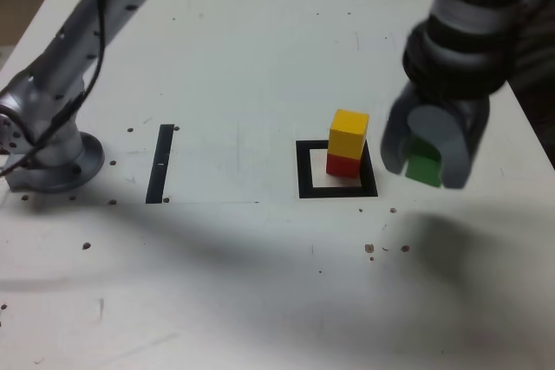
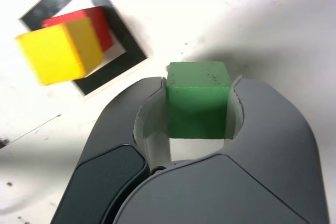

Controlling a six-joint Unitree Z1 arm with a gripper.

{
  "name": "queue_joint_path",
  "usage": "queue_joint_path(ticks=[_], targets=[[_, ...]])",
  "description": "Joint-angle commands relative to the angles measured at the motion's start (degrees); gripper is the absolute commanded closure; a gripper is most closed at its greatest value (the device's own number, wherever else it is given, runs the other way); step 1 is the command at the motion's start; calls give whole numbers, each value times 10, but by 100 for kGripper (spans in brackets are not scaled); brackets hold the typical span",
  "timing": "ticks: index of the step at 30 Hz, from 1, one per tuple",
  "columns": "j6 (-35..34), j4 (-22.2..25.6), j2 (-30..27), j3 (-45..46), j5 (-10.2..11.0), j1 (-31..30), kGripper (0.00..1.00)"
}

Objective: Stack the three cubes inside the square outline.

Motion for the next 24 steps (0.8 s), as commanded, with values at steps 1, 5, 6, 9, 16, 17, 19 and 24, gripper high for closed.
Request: queue_joint_path(ticks=[1,5,6,9,16,17,19,24], targets=[[-8,9,-22,14,1,2,72],[-24,10,-59,50,0,10,72],[-27,10,-67,58,0,13,72],[-33,10,-91,81,0,22,72],[-35,2,-134,137,-6,52,72],[-35,1,-139,145,-7,57,72],[-35,-3,-148,160,-7,65,72],[-32,-15,-164,189,-11,82,72]])
